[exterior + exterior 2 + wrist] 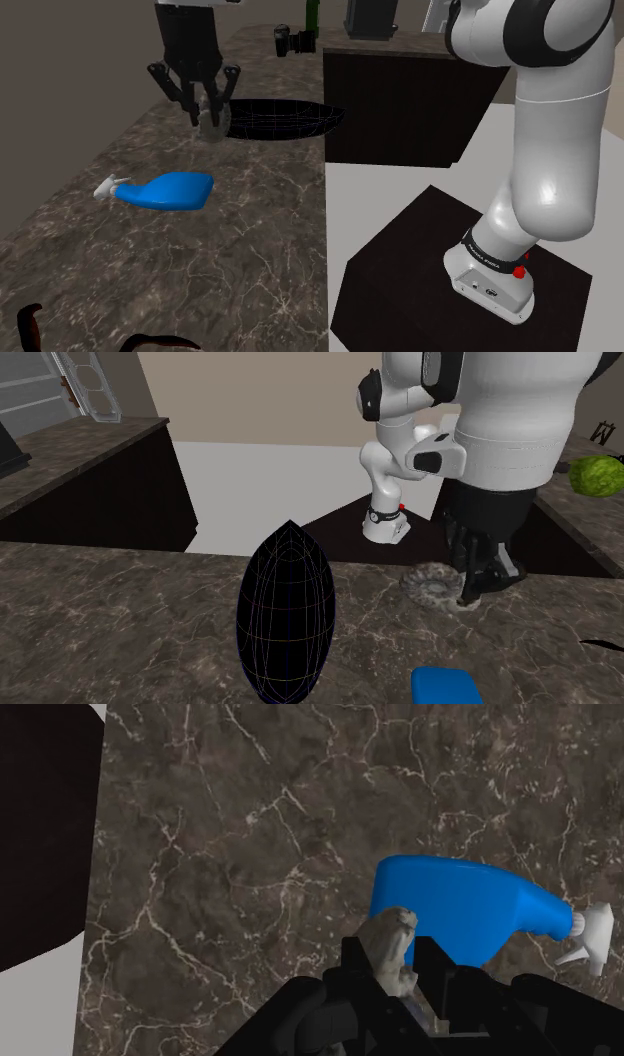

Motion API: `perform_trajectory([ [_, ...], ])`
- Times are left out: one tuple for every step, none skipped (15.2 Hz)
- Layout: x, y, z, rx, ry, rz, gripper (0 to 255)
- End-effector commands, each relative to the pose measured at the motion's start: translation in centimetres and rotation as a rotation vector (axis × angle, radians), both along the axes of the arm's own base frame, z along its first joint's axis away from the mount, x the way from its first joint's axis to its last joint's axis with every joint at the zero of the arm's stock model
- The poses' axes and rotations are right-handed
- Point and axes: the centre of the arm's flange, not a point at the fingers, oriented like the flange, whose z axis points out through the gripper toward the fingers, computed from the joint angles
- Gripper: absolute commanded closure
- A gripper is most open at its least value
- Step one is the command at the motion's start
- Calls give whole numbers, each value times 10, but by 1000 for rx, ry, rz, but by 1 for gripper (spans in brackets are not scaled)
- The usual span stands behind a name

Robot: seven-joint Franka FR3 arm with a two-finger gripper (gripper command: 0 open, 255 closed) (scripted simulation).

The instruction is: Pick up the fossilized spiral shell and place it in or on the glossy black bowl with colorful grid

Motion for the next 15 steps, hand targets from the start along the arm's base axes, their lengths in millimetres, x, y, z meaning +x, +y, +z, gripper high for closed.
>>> perform_trajectory([
  [0,0,10,0,0,0,255],
  [0,0,15,0,0,0,255],
  [0,0,21,0,0,0,255],
  [0,0,26,0,0,0,255],
  [0,0,27,0,0,0,255],
  [6,-12,27,0,0,0,255],
  [13,-23,28,0,0,0,255],
  [20,-35,28,0,0,0,255],
  [26,-46,29,0,0,0,255],
  [33,-58,29,0,0,0,255],
  [39,-69,30,0,0,0,255],
  [46,-80,30,0,0,0,255],
  [53,-92,30,0,0,0,255],
  [59,-103,31,0,0,0,255],
  [66,-115,31,0,0,0,255],
])
